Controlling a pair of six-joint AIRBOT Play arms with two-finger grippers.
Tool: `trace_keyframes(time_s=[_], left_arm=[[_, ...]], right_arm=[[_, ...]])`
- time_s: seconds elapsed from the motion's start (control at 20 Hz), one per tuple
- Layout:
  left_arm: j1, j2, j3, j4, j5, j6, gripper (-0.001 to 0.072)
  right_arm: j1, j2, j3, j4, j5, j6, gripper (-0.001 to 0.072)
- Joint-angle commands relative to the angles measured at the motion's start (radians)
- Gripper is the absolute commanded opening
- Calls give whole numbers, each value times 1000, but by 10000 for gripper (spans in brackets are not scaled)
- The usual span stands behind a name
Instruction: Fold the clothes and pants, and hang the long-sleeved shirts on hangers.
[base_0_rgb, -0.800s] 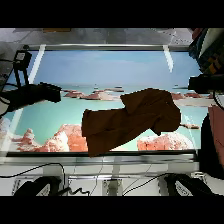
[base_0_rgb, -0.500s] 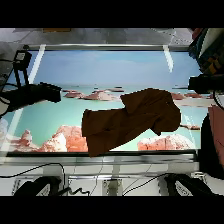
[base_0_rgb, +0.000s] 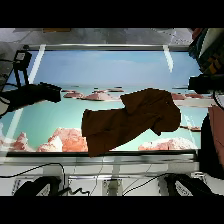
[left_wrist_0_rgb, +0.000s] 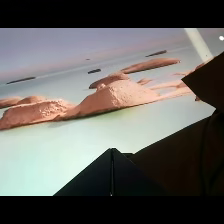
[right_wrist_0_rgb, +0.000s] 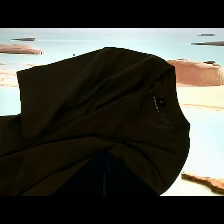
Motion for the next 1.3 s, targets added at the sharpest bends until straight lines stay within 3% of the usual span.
trace_keyframes(time_s=[0.0,0.35,0.6,0.75,0.9,1.0,1.15,1.25], left_arm=[[1,0,0,-1,3,0,13],[0,-15,0,-4,23,0,12],[0,-15,0,-6,16,-2,12],[2,-15,-2,-10,-55,-39,12],[34,19,-51,-10,-146,-42,12],[51,110,-180,-51,-127,-42,12],[50,245,-385,-145,-113,-42,12],[48,293,-473,-166,-125,-42,12]], right_arm=[[1,0,1,0,0,0,18],[1,0,1,1,-1,-2,17],[0,-6,-43,-41,-24,-171,14],[-17,-2,-203,-100,-59,-230,13],[-159,6,-398,-99,-104,-304,13],[-282,22,-488,-31,-154,-336,12],[-428,9,-557,194,-170,-513,11],[-504,-16,-566,177,-200,-529,13]])
